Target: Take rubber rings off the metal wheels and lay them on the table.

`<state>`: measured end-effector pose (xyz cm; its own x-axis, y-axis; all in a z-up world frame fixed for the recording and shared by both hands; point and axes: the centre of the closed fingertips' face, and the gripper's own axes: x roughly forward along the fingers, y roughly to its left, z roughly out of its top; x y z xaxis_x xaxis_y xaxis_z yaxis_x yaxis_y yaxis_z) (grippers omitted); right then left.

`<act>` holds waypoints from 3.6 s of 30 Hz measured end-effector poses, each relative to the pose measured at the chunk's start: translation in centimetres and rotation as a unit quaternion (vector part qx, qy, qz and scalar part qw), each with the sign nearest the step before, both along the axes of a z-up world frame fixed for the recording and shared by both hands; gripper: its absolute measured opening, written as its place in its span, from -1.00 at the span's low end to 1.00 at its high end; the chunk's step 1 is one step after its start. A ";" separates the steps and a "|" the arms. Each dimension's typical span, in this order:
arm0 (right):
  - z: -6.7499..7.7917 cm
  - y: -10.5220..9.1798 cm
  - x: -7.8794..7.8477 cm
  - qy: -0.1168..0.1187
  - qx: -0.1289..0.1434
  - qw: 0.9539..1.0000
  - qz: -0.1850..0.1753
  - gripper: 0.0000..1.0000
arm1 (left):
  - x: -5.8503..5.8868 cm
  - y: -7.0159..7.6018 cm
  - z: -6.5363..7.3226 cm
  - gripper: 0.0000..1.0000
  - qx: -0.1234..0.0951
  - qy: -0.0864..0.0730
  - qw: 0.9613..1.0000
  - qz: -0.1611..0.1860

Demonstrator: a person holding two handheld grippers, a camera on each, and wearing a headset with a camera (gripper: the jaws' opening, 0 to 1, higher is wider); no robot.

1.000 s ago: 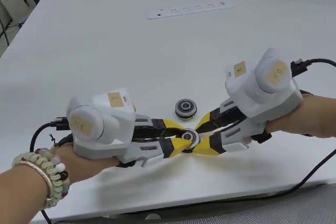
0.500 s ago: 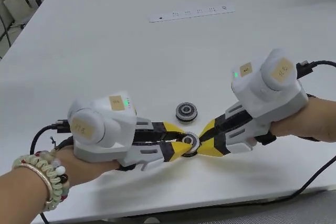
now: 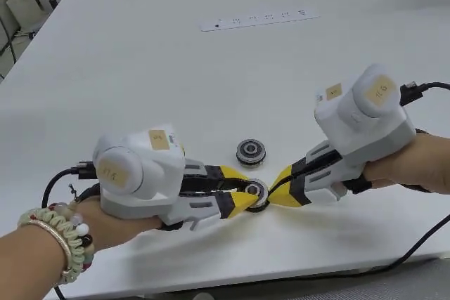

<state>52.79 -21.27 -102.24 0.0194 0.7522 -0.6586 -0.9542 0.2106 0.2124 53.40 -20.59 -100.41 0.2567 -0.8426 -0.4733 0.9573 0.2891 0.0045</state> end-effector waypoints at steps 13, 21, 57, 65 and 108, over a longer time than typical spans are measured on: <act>0.1 -0.2 0.5 0.031 -0.019 0.998 -0.049 -1.00 | 0.1 0.1 0.0 -0.74 0.003 -0.003 1.000 0.002; 0.2 -0.3 0.8 0.069 -0.007 0.995 -0.074 -1.00 | 0.1 0.2 -0.1 -0.74 0.005 -0.007 1.000 0.000; 1.4 0.3 0.5 0.191 0.039 0.968 -0.160 -1.00 | 0.1 0.1 0.0 -0.73 -0.004 -0.007 1.000 0.001; 1.5 0.4 0.6 0.187 0.035 0.969 -0.158 -1.00 | 0.1 0.1 0.0 -0.73 -0.003 -0.008 1.000 0.002; 2.8 1.9 0.1 0.183 0.064 0.971 -0.137 -1.00 | 0.3 0.1 0.0 -0.72 -0.001 -0.012 1.000 0.008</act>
